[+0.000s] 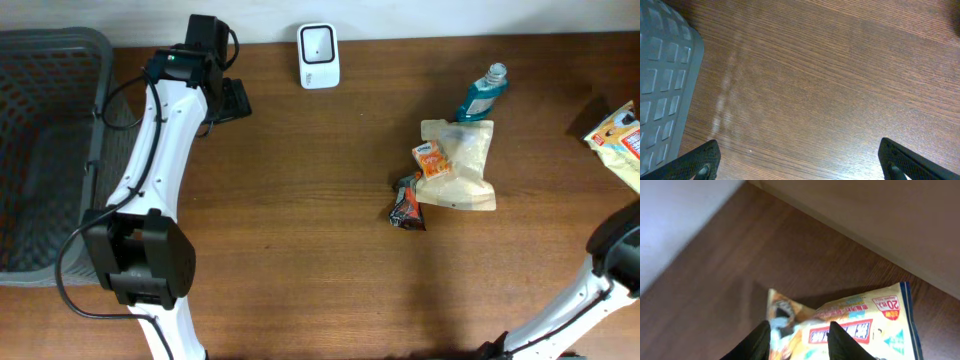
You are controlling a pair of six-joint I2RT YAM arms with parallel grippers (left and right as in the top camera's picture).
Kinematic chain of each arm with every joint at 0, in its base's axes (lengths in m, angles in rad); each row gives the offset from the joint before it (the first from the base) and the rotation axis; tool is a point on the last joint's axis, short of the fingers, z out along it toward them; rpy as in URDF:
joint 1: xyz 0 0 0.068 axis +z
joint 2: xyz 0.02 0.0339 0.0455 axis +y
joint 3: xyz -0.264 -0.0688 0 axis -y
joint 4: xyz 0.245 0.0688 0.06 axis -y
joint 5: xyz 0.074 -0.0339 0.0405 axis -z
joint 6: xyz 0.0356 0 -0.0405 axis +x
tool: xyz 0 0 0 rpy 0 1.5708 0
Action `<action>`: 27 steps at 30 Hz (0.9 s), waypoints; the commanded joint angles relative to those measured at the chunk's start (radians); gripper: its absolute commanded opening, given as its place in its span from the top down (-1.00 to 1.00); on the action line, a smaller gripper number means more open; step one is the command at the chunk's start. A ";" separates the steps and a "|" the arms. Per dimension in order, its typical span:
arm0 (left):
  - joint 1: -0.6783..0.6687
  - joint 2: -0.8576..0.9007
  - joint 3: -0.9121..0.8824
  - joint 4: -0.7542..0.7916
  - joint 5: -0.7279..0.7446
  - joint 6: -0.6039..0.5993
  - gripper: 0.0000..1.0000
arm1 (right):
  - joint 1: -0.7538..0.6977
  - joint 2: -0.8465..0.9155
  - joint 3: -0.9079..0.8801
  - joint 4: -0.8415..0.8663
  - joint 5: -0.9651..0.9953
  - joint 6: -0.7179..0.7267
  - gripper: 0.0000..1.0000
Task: Scan the item barcode
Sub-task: 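Lower the wet-wipes pack onto the far right table edge and release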
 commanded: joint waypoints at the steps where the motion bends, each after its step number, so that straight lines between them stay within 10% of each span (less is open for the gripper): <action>1: -0.004 0.016 -0.006 -0.002 -0.003 -0.013 -0.98 | 0.000 0.100 -0.009 0.022 0.069 -0.002 0.15; 13: -0.004 0.016 -0.006 -0.002 -0.003 -0.013 -0.98 | -0.002 0.274 -0.009 -0.007 0.091 -0.002 0.13; 27: -0.004 0.016 -0.006 -0.002 -0.003 -0.013 -0.98 | -0.014 -0.092 -0.005 -0.230 0.109 0.030 0.15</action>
